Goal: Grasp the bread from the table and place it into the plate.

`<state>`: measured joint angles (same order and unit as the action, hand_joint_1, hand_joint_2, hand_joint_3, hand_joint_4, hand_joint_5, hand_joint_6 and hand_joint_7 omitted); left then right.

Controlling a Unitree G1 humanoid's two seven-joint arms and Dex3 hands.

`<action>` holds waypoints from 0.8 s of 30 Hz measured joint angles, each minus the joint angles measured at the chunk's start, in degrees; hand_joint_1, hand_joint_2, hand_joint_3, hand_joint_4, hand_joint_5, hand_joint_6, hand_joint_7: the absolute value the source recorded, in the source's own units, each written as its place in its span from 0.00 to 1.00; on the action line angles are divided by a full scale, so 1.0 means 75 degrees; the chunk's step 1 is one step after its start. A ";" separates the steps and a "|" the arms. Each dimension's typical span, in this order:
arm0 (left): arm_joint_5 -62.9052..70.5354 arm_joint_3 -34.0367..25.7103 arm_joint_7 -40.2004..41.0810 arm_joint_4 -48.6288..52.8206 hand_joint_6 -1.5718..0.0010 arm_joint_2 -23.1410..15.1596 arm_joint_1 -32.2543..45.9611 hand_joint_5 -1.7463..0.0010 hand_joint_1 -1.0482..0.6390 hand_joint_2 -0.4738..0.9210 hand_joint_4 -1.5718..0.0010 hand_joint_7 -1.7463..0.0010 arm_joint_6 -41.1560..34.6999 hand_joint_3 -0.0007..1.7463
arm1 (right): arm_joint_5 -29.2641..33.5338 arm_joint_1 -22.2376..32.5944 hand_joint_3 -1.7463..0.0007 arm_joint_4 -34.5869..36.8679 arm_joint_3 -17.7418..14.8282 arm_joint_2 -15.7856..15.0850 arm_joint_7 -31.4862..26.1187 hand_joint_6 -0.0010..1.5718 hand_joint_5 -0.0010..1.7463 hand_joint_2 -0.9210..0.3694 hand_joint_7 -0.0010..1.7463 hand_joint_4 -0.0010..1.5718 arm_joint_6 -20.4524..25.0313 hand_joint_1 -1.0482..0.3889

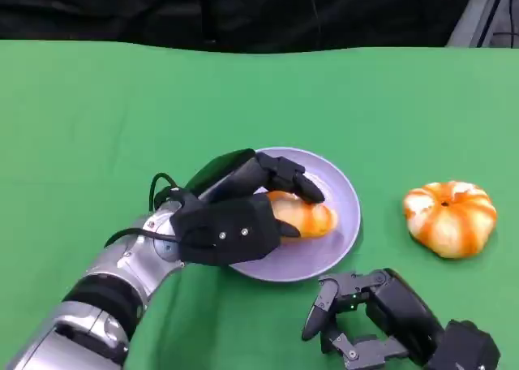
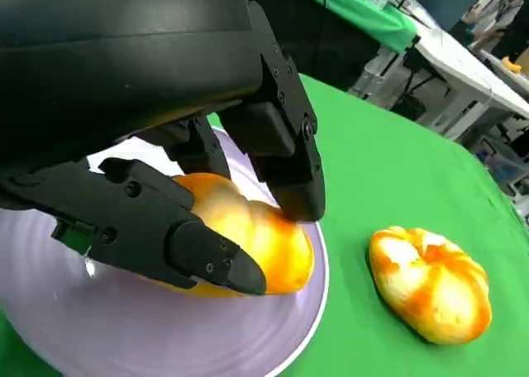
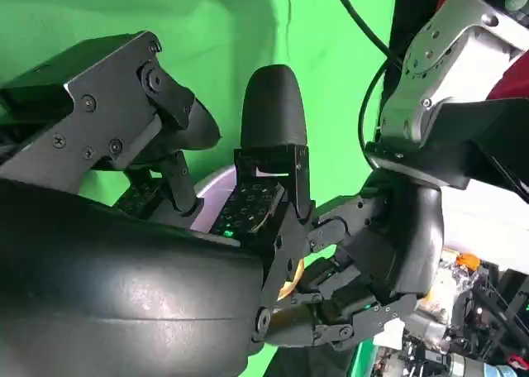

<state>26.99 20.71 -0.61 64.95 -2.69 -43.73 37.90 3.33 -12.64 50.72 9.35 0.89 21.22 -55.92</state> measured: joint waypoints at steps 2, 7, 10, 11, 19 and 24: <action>-0.0003 -0.0005 -0.0049 0.0000 0.57 -0.0002 0.0000 0.99 0.28 1.00 0.55 1.00 -0.0043 0.05 | -0.0005 0.0001 0.33 -0.0003 0.0000 0.0000 0.0014 0.63 0.83 0.34 0.62 0.63 0.0001 0.82; -0.0026 -0.0033 -0.0206 0.0056 0.61 -0.0001 -0.0001 1.00 0.25 1.00 0.59 1.00 -0.0047 0.09 | -0.0008 0.0001 0.33 -0.0002 -0.0003 -0.0006 0.0048 0.63 0.83 0.34 0.62 0.62 0.0001 0.82; -0.0022 -0.0034 -0.0229 0.0062 0.67 -0.0011 -0.0001 1.00 0.16 1.00 0.67 1.00 -0.0061 0.18 | -0.0019 0.0001 0.32 -0.0002 -0.0003 -0.0002 0.0061 0.63 0.83 0.33 0.62 0.63 0.0005 0.82; -0.0015 -0.0027 -0.0252 0.0057 0.67 -0.0027 -0.0001 1.00 0.16 1.00 0.67 1.00 -0.0078 0.19 | -0.0025 0.0001 0.32 -0.0002 -0.0003 0.0001 0.0068 0.63 0.83 0.33 0.62 0.63 0.0018 0.82; 0.0006 0.0040 -0.0536 -0.0182 0.80 -0.0204 -0.0002 1.00 0.03 1.00 0.78 1.00 -0.0201 0.29 | 0.0066 0.0000 0.30 0.0009 -0.0001 -0.0007 -0.0045 0.64 0.81 0.36 0.62 0.63 0.0020 0.81; 0.0004 0.0040 -0.0748 -0.0466 0.80 -0.0365 -0.0020 1.00 0.03 1.00 0.78 1.00 -0.0320 0.29 | 0.0230 0.0000 0.30 0.0036 0.0009 -0.0034 -0.0256 0.64 0.81 0.36 0.61 0.63 -0.0082 0.81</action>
<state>27.02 21.01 -6.22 61.46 -5.43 -43.88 35.50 5.05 -12.64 50.99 9.42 0.63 19.30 -56.53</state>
